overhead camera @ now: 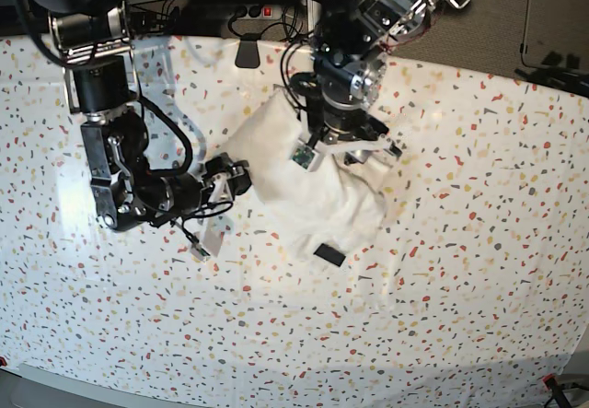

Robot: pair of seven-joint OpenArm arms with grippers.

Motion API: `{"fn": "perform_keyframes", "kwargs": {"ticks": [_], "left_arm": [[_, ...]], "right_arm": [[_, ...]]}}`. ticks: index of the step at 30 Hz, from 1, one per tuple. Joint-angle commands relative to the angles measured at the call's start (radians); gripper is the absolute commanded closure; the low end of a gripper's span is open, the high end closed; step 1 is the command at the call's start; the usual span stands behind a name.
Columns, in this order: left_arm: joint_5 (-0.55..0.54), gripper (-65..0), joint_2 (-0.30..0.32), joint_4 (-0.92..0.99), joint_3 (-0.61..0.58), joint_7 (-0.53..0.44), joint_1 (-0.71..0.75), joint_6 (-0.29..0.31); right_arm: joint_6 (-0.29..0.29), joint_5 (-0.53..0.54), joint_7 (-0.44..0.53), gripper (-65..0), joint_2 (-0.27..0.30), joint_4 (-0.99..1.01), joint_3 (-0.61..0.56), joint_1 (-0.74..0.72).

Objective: Fold the T-shirt properly
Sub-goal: 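Press and square the bundle's sides with both grippers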

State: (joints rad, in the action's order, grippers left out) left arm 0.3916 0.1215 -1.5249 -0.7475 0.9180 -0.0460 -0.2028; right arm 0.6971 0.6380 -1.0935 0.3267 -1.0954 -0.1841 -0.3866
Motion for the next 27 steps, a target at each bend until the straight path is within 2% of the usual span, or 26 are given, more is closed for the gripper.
{"fn": "perform_keyframes", "kwargs": {"ticks": [1, 6, 14, 19, 27], "left_arm": [[0.007, -26.9, 0.019, -0.006, 0.008, 0.020, -0.027, -0.010], [-0.058, -26.9, 0.079, -0.006, 0.008, 0.019, -0.083, -0.011], [-0.071, -26.9, 0.074, -0.006, 0.008, 0.014, -0.092, -0.010], [-0.058, -26.9, 0.075, -0.006, 0.008, 0.007, -0.093, -0.010], [0.028, -26.9, 0.079, -0.006, 0.008, -0.007, -0.093, -0.014]], "right_arm": [[0.001, -0.011, -0.037, -27.4, 0.023, -0.018, 0.002, 0.000], [0.001, 0.043, -0.038, -27.4, 0.062, -0.108, 0.002, 0.067], [0.001, 0.087, -0.039, -27.4, 0.069, -0.216, 0.002, 0.091], [0.001, 0.183, -0.040, -27.4, 0.069, -0.231, 0.001, 0.119], [0.001, 0.174, -0.040, -27.4, 0.069, -0.370, 0.001, 0.196]]}}
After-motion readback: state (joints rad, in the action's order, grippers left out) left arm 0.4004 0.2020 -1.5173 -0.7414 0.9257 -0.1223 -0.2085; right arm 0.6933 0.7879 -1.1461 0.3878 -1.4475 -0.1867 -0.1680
